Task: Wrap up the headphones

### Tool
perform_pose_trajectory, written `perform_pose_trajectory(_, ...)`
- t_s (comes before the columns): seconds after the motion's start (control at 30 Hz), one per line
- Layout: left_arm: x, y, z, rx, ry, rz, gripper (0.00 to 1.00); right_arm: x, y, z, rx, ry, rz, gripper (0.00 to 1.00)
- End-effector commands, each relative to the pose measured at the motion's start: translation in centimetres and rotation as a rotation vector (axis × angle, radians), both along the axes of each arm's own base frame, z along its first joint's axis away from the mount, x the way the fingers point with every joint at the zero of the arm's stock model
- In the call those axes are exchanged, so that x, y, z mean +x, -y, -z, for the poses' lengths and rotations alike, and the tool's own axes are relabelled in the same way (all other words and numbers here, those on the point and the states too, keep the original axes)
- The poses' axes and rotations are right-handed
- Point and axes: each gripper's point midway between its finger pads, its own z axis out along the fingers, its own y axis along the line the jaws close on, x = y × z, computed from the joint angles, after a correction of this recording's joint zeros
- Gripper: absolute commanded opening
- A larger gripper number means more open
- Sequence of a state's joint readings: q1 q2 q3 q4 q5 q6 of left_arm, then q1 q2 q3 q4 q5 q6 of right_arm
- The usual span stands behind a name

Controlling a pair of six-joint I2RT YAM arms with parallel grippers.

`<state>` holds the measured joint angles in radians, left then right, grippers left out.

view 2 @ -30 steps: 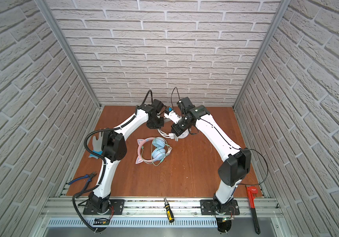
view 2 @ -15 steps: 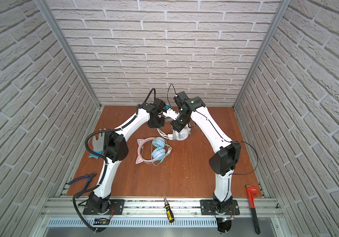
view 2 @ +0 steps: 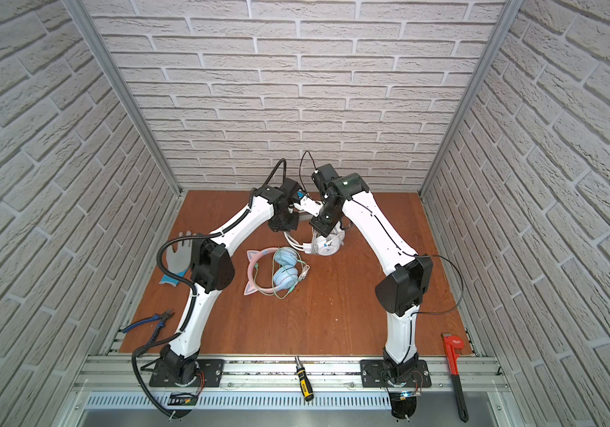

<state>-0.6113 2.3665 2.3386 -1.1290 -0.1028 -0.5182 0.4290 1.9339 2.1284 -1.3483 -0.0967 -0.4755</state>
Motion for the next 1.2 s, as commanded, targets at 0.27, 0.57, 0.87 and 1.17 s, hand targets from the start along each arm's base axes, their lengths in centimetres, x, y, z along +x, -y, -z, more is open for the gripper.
perform_pose_trajectory(0.27,-1.2,1.3,0.4,0.025,-0.021,0.124,0.0,2.9,-0.1,-0.5,-0.029,0.257,-0.099,0.05)
perform_pose_trajectory(0.57,-1.6,2.2,0.4,0.002,-0.031,0.144,0.0,4.1,0.6,-0.3,-0.069,0.421,-0.172,0.05)
perform_pose_trajectory(0.87,-1.7,2.3,0.1,0.0,-0.029,0.145,0.0,7.3,2.2,0.4,-0.118,0.552,-0.146,0.05)
perform_pose_trajectory(1.17,-1.8,2.3,-0.4,-0.01,-0.026,0.139,0.0,7.2,1.9,1.6,0.026,0.448,-0.096,0.05)
